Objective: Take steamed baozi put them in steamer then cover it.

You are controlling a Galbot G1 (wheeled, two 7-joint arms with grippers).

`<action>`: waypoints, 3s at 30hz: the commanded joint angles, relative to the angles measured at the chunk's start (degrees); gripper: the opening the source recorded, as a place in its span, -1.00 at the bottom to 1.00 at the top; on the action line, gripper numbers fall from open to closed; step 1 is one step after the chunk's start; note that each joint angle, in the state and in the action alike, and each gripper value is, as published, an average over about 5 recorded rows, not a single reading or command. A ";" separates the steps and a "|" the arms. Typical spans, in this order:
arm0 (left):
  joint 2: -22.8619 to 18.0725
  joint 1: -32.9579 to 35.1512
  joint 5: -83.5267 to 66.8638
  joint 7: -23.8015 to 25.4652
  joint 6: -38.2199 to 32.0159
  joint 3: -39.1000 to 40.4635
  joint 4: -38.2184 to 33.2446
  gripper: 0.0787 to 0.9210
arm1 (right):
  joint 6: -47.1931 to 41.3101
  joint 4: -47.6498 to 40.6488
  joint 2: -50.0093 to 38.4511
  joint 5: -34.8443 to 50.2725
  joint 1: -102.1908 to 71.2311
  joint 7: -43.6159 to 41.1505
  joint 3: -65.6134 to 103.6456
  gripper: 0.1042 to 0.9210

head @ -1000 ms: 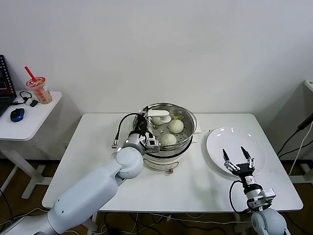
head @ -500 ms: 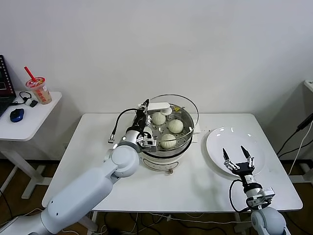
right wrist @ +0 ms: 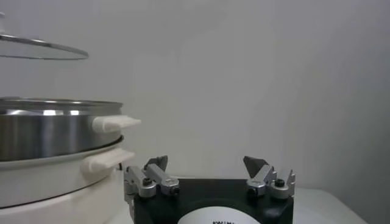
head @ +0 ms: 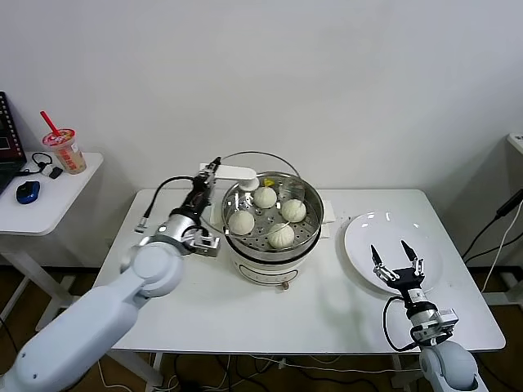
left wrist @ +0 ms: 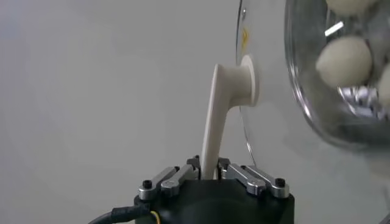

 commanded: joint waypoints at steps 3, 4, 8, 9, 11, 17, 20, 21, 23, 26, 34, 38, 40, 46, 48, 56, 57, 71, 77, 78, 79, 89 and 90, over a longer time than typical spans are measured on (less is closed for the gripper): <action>11.87 13.53 -5.23 -1.99 -9.38 -18.58 -1.62 -0.66 | -0.19 -0.04 -0.32 -0.04 0.51 0.02 -0.21 0.76; 12.15 14.31 -5.57 -2.09 -10.27 -20.00 -1.35 -0.66 | -0.23 -0.07 -0.35 -0.05 0.69 0.02 -0.32 0.76; 13.11 16.66 -7.09 -2.49 -13.35 -23.81 0.12 -0.66 | -0.29 -0.20 -0.31 -0.26 1.35 0.00 -0.72 0.76; 13.24 17.20 -7.57 -2.63 -14.03 -24.67 0.57 -0.66 | -0.27 -0.23 -0.22 -0.40 1.52 -0.02 -0.80 0.76; 13.29 18.07 -8.24 -2.96 -15.49 -26.33 1.39 -0.66 | -0.24 -0.22 -0.03 -0.67 1.77 -0.05 -0.90 0.76; 13.54 20.30 -8.10 -3.59 -20.47 -31.00 4.37 -0.66 | -0.09 -0.28 -0.04 -0.65 1.72 -0.13 -0.93 0.76; 13.14 21.37 -6.60 -4.22 -23.43 -32.47 6.76 -0.66 | -0.05 -0.42 -0.30 -0.33 1.66 -0.15 -0.79 0.76; 12.77 21.59 -5.95 -4.55 -24.38 -32.78 7.71 -0.66 | -0.04 -0.44 -0.37 -0.23 1.65 -0.17 -0.76 0.76; 11.87 21.87 -4.34 -5.21 -26.08 -33.24 9.67 -0.66 | -0.03 -0.46 -0.46 -0.09 1.60 -0.21 -0.74 0.76; 10.58 22.03 -1.74 -5.88 -28.21 -33.79 12.31 -0.66 | 0.02 -0.47 -0.46 -0.04 1.52 -0.28 -0.76 0.76; 8.16 23.14 3.27 -7.92 -33.16 -34.94 17.84 -0.66 | 0.07 -0.52 -0.47 -0.03 1.40 -0.40 -0.64 0.76; 6.33 23.70 6.39 -8.83 -35.79 -35.66 20.52 -0.66 | 0.03 -0.65 -0.70 0.02 1.39 -0.44 -0.55 0.76; 5.56 24.00 7.54 -9.14 -36.70 -35.77 21.56 -0.66 | 0.02 -0.75 -0.77 -0.02 1.34 -0.46 -0.51 0.76; 3.25 25.25 9.78 -9.81 -38.00 -35.78 22.87 -0.66 | -0.05 -0.76 -0.58 -0.33 1.08 -0.48 -0.42 0.76; 2.37 25.60 10.63 -10.01 -38.23 -35.72 23.01 -0.66 | -0.14 -0.79 -0.53 -0.45 1.13 -0.48 -0.41 0.76; -1.69 25.66 12.47 -10.75 -39.10 -35.63 25.61 -0.66 | -0.72 -0.38 -0.71 -0.95 1.39 -0.43 -0.18 0.76; -2.11 25.62 12.61 -10.86 -39.21 -35.62 25.98 -0.66 | -0.76 -0.33 -0.72 -1.05 1.35 -0.42 -0.13 0.76; -5.92 24.58 13.14 -11.98 -40.29 -34.81 30.24 -0.66 | -0.99 -0.08 -0.48 -1.94 0.91 -0.42 0.39 0.76; -6.86 24.21 13.57 -12.39 -40.90 -34.38 31.48 -0.66 | -1.04 0.06 -0.33 -2.03 0.80 -0.77 0.50 0.76; -6.95 24.19 13.55 -12.44 -40.94 -34.38 31.64 -0.66 | -1.09 0.12 -0.28 -2.04 0.81 -0.76 0.50 0.76; -7.00 24.21 13.52 -12.48 -40.97 -34.40 31.73 -0.66 | -1.14 0.19 -0.26 -2.03 0.80 -0.72 0.51 0.76; -7.54 24.55 13.33 -13.16 -41.38 -35.03 32.50 -0.66 | -1.26 0.08 -0.85 -1.92 0.51 -0.61 0.69 0.76; -7.58 24.56 13.35 -13.22 -41.40 -34.99 32.49 -0.66 | -1.23 0.07 -0.84 -1.94 0.53 -0.63 0.70 0.76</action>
